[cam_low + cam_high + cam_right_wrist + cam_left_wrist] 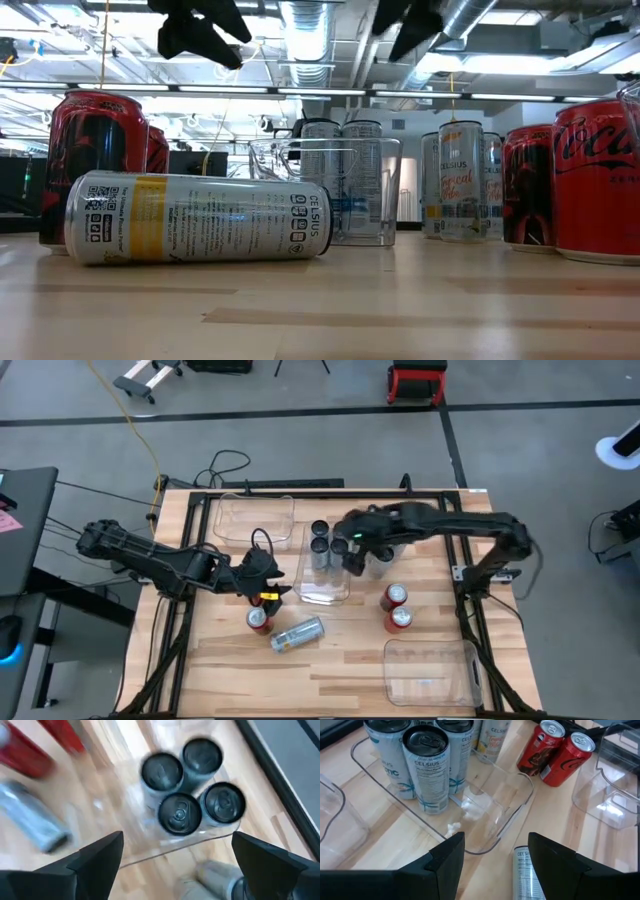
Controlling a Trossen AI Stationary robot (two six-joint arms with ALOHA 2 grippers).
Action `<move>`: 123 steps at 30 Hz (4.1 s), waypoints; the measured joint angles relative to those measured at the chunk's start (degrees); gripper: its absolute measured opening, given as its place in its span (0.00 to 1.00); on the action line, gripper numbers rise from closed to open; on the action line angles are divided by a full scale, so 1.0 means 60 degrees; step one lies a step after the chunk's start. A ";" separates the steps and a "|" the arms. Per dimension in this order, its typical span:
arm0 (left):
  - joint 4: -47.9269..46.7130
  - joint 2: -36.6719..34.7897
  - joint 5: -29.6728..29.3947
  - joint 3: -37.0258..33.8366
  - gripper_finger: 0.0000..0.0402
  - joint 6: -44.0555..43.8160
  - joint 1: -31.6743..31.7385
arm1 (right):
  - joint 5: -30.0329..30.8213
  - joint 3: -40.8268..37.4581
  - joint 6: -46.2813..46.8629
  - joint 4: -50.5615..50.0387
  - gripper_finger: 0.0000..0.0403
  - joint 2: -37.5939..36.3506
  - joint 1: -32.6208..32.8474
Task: Sort soda cans
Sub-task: Put the red soda can into the bottom transparent bin
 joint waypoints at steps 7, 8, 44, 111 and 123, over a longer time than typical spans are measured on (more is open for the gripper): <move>-0.0002 0.0000 -0.0650 0.0000 0.53 0.0171 -0.0002 | 0.0948 0.0000 0.1305 0.0042 0.93 -0.1935 0.0739; 0.0001 0.0000 -0.0744 0.0000 0.53 0.0080 0.0000 | 0.1138 0.0000 0.1400 0.0011 0.93 -0.2139 0.0887; 0.0995 0.0000 -0.0876 0.0000 0.53 0.1784 0.0002 | 0.1818 -0.1534 1.0565 -0.2746 0.93 -0.2084 0.6724; 0.0141 0.0000 -0.0683 0.0000 0.53 0.1315 -0.0286 | -0.0950 -0.1945 1.0860 -0.1980 0.71 -0.0956 0.4921; 0.0164 0.0000 -0.1138 0.0000 0.53 0.1457 -0.0158 | -0.0584 -0.0216 1.0627 -0.1963 0.71 -0.1054 0.6859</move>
